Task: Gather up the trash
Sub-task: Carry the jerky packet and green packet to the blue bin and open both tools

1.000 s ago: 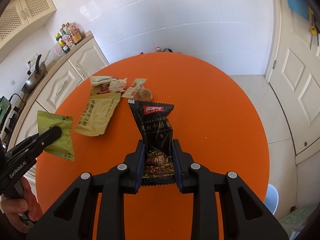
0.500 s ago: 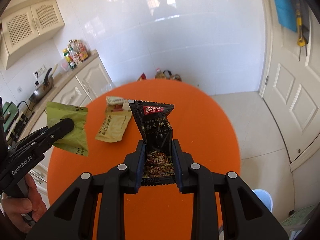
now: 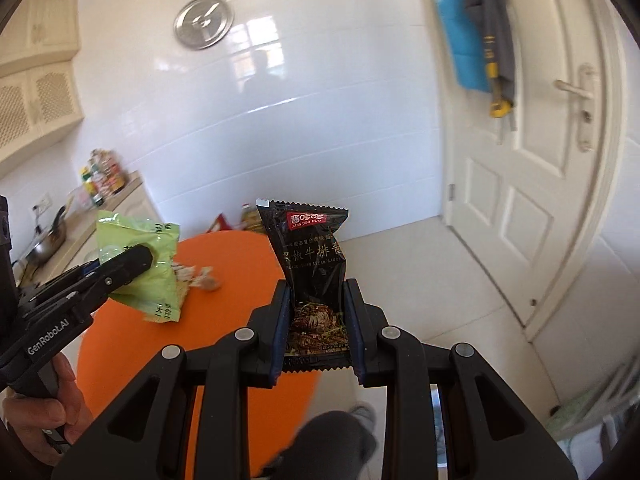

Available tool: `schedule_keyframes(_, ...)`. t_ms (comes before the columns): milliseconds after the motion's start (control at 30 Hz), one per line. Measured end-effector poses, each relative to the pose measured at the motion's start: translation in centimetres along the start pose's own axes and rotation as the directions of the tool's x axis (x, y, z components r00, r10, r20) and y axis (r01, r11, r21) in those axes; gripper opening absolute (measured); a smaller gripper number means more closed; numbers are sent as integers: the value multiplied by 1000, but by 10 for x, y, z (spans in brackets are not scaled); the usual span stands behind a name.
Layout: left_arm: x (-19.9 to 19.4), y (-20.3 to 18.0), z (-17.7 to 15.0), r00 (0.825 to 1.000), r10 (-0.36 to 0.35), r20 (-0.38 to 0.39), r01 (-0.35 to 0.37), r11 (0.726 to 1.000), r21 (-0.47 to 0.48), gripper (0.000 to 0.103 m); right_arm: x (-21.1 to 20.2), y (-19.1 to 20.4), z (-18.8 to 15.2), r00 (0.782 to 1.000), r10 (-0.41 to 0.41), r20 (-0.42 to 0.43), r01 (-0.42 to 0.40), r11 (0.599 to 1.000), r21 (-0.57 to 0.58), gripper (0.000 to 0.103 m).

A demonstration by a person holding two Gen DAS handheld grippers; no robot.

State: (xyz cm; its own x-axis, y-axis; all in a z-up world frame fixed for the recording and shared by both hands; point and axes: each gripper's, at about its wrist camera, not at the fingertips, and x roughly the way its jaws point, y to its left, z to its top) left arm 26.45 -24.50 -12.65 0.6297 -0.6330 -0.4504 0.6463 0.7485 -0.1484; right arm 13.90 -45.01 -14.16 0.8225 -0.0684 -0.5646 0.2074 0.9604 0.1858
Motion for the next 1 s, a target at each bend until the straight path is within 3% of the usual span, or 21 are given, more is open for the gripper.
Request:
schedule_keyframes(200, 46, -41, 2, 984, -161, -79, 165, 985, 49, 14, -29, -77, -19, 987, -160, -7, 160, 981, 114, 26)
schedule_keyframes(400, 98, -83, -13, 939, -264, -220, 289, 953, 89, 14, -25, -151, -52, 963, -252, -97, 268, 935, 231, 26)
schedule_keyframes(467, 118, -94, -21, 923, -271, -272, 308, 946, 101, 14, -16, -174, -66, 956, -257, -138, 286, 921, 264, 26)
schedule_keyframes(733, 197, -117, -60, 833, -257, -491, 339, 937, 85, 14, 36, -242, -115, 932, -223, -284, 322, 871, 370, 26)
schedule_keyframes(1000, 259, -143, -64, 761, -225, -608, 337, 939, 75, 18, 79, -275, -143, 912, -185, -365, 339, 842, 420, 29)
